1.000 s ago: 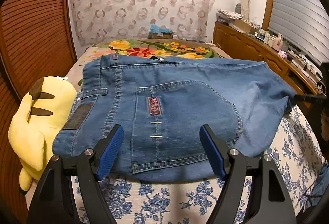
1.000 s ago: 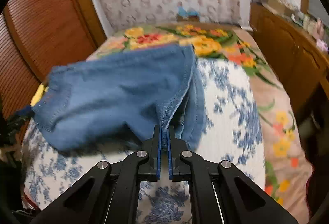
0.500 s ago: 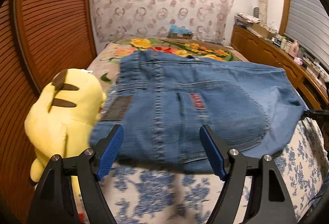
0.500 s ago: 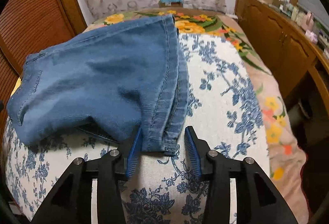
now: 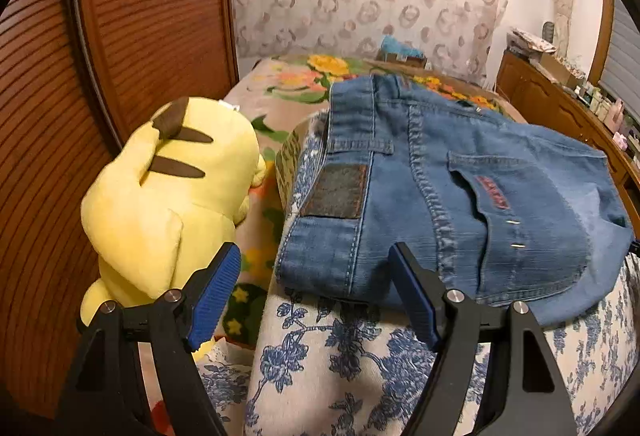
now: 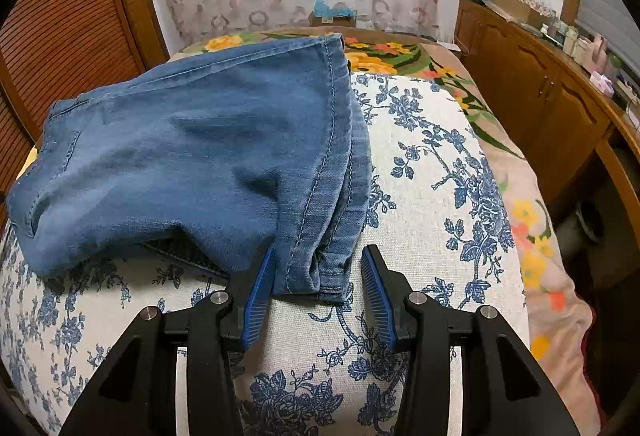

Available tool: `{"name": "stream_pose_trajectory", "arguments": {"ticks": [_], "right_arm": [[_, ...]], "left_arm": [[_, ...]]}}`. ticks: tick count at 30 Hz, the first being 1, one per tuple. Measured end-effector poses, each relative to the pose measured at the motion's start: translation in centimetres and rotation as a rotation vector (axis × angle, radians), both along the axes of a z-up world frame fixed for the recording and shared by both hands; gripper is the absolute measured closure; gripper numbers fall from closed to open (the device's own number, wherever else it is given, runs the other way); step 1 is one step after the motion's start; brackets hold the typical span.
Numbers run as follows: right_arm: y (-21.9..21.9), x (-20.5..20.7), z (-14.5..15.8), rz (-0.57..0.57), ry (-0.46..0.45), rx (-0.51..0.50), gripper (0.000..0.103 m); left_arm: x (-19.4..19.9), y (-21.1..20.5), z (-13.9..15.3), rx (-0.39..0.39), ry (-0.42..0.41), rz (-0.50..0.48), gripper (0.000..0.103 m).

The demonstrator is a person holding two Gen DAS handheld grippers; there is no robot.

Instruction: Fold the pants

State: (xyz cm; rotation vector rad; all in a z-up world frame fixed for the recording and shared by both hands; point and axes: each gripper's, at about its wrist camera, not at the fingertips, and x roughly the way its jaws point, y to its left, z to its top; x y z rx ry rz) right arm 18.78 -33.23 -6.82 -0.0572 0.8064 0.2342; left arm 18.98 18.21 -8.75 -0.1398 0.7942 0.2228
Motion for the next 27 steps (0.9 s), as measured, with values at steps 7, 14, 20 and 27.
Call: {"name": "stream_pose_trajectory", "arguments": {"ticks": [7,14,20,27], "right_arm": [[0.0,-0.5,0.2,0.017,0.004,-0.01,0.057],[0.4,-0.3,0.6,0.055,0.022,-0.005,0.079],[0.5,-0.2,0.9,0.086,0.021,0.0,0.085],[-0.9,-0.9,3.1,0.054,-0.071,0.024,0.086]], "left_arm": [[1.6,0.4,-1.6,-0.002,0.072,0.019,0.026],[1.9,0.6,-1.5,-0.073,0.053,-0.036,0.064],[1.4,-0.1,-0.4,-0.052,0.025,-0.048,0.088],[-0.2,-0.5,2.8,-0.018,-0.072,-0.049,0.092]]}}
